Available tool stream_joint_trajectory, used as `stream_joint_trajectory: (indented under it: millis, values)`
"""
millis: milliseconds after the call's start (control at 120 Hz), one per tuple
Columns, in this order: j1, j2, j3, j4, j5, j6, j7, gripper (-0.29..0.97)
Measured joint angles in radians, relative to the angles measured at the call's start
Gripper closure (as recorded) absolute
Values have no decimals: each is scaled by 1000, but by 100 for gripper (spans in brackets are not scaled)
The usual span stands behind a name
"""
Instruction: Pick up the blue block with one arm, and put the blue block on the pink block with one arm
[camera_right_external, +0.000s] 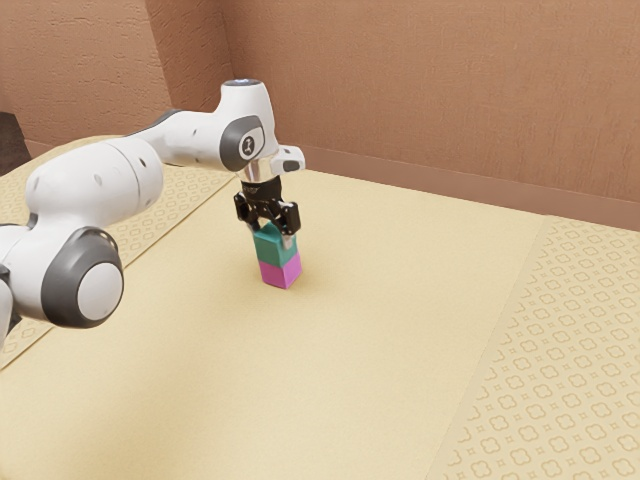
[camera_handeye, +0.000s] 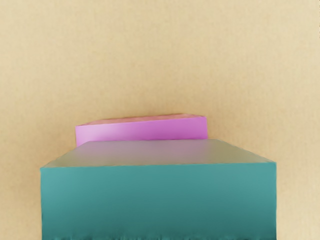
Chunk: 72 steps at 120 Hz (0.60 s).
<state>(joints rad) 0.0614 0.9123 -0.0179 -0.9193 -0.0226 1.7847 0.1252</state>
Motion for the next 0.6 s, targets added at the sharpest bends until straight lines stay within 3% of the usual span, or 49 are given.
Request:
stream_joint_trajectory:
  millis: [333,600]
  values:
    - [-1,-42,2,-1,-7,-30,7,2]
    - [-4,-173,-3,-31,-6,-124,-11,1]
